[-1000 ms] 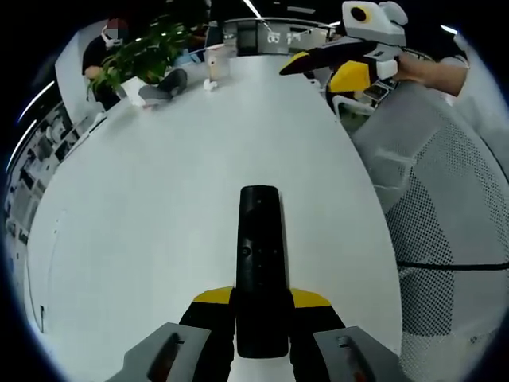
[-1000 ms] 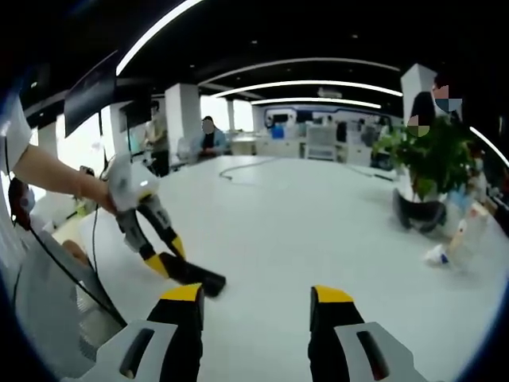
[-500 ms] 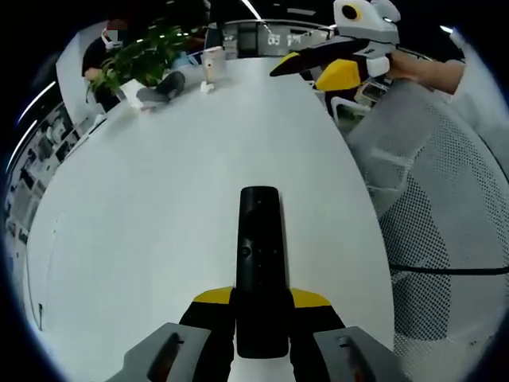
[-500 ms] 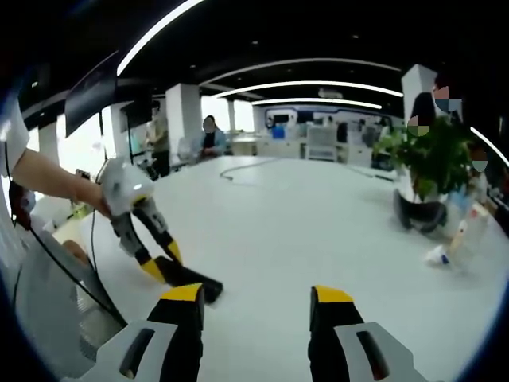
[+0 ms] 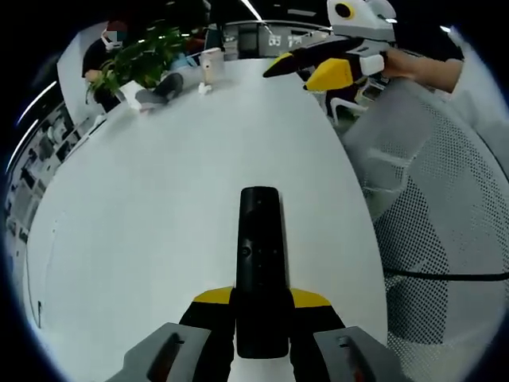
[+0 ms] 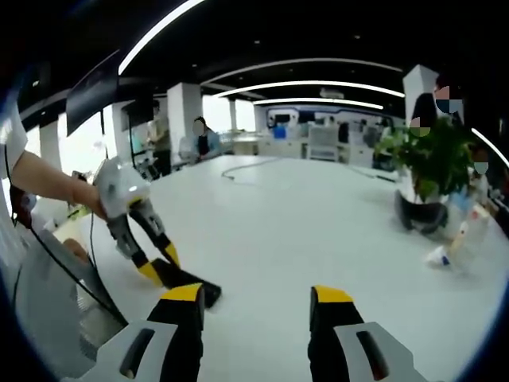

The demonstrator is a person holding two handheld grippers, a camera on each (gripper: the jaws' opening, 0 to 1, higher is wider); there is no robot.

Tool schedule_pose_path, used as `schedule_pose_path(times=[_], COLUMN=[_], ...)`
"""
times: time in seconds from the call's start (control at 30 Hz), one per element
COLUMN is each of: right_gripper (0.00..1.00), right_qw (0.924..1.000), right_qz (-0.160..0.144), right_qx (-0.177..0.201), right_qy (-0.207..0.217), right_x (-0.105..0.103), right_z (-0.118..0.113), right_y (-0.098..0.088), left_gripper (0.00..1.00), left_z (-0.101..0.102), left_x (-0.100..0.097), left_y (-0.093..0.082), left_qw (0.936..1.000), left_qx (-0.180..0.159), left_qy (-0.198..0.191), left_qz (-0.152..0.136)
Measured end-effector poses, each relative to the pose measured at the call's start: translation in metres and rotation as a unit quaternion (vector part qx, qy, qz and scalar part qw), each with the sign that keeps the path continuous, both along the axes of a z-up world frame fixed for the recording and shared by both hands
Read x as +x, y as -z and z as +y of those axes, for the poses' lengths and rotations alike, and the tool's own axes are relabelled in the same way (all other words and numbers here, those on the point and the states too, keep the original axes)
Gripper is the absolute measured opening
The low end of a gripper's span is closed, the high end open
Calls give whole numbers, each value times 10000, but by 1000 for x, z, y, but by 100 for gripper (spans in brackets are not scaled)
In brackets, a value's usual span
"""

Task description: Press the specified remote control buttons in sequence, fully releasing each button before pressing the next.

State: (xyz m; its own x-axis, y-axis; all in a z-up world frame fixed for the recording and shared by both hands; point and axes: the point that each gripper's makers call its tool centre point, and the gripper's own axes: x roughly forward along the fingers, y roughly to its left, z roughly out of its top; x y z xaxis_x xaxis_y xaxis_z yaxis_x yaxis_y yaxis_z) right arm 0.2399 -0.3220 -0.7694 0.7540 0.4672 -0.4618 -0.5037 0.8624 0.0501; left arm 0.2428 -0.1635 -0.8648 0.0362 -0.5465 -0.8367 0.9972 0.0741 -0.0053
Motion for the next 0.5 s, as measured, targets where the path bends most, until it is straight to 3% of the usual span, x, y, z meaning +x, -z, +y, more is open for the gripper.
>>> schedule_pose_path(times=[0.5], right_gripper=[51], right_qw=[10000], right_qz=[24], right_qx=[-37], right_qy=[-67], right_x=[-1], right_z=[2], right_y=[1], left_gripper=[24], left_z=[-2], left_x=[-13], left_y=[0], left_qw=[9999], left_qx=[-116], left_qy=[-46], left_qz=[-6])
